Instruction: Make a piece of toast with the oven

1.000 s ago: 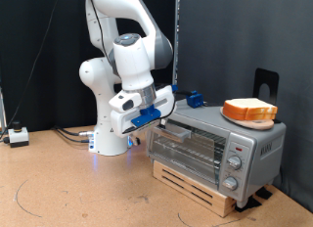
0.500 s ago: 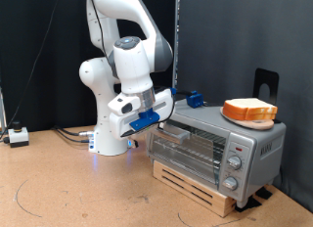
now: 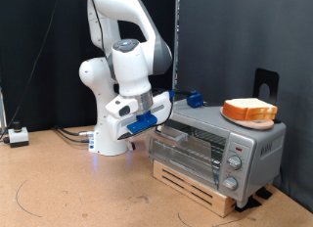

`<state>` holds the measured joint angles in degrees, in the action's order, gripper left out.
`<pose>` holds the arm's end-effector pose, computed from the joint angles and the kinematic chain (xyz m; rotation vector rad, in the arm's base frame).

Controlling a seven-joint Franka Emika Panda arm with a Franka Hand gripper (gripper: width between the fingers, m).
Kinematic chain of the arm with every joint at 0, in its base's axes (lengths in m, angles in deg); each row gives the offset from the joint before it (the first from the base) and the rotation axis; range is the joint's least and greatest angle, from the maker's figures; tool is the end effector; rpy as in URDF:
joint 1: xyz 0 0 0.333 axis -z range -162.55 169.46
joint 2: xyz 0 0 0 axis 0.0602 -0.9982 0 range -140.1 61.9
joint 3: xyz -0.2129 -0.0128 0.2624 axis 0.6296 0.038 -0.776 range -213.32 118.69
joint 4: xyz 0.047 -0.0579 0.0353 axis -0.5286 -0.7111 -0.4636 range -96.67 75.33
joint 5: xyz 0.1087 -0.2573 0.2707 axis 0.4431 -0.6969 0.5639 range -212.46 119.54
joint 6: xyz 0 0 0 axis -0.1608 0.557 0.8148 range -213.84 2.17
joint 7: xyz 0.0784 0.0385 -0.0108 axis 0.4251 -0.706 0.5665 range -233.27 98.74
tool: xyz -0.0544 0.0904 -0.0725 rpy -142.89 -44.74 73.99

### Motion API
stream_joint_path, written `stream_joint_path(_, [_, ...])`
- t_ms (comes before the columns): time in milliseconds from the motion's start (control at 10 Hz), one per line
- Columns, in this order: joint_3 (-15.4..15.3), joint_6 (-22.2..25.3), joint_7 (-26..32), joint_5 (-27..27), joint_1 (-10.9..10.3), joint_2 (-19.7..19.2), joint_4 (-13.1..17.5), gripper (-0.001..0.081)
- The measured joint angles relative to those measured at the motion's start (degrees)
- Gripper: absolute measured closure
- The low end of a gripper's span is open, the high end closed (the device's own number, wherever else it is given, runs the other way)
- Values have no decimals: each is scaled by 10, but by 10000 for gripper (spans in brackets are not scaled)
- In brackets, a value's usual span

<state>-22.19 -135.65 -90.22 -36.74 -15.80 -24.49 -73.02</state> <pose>0.3960 -0.0300 0.3173 -2.7910 0.8863 0.1170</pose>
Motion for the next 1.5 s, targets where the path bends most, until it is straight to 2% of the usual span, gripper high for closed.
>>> stream_joint_path(700, [7,-1,14,-1,3,-1,2,-3])
stream_joint_path(800, [7,-13,15,-1,3,-3,2,-3])
stream_joint_path(1100, [6,-59,12,22,-3,-31,11,-3])
stream_joint_path(1500, [3,-65,11,46,-10,-83,52,-3])
